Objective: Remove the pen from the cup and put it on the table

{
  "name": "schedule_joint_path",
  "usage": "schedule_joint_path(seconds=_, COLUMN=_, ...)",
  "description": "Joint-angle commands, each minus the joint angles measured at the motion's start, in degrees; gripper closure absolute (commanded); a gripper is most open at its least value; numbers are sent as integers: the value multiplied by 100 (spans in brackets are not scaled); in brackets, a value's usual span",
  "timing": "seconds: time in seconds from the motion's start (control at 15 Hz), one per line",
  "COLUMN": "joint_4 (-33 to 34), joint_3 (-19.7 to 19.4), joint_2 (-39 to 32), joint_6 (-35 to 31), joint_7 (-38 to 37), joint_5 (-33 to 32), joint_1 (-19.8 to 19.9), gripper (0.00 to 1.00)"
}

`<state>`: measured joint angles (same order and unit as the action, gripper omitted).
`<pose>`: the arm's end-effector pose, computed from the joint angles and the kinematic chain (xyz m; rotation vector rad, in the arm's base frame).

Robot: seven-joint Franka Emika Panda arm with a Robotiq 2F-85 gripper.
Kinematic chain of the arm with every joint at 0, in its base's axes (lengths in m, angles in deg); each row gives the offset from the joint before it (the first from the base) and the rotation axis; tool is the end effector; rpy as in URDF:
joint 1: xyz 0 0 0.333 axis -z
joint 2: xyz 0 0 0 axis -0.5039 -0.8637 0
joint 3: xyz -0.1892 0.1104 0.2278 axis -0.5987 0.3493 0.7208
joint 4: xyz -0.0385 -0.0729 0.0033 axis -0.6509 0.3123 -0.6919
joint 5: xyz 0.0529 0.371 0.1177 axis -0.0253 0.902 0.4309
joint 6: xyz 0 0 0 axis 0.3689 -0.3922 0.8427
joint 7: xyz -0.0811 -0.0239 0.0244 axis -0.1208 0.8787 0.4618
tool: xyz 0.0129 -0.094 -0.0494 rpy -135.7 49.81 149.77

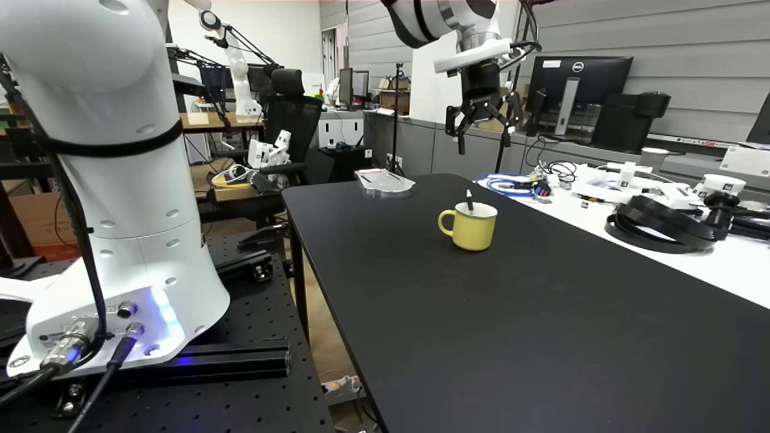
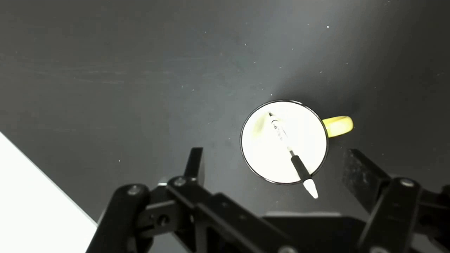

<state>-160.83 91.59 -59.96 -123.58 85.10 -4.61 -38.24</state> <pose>0.5866 0.1103 0.3342 2.6887 0.7960 -0.1946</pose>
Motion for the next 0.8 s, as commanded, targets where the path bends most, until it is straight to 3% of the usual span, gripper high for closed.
schedule_joint_path(seconds=0.0, joint_4=466, joint_3=29, joint_2=-464, joint_6=52, joint_7=131, joint_5=-266, joint_1=-140, gripper=0)
schedule_joint_path(seconds=0.33, joint_4=983, joint_3=23, joint_2=-1150, joint_6=103, joint_7=326, joint_5=-278, joint_1=-257, gripper=0)
schedule_joint_path(seconds=0.4, joint_4=578, joint_3=34, joint_2=-833, joint_6=-50, joint_7=281, joint_5=-220, joint_1=-224, gripper=0)
schedule_joint_path(seconds=0.73, joint_4=830, joint_3=22, joint_2=-1129, joint_6=-42, joint_7=314, joint_5=-216, joint_1=-249, gripper=0)
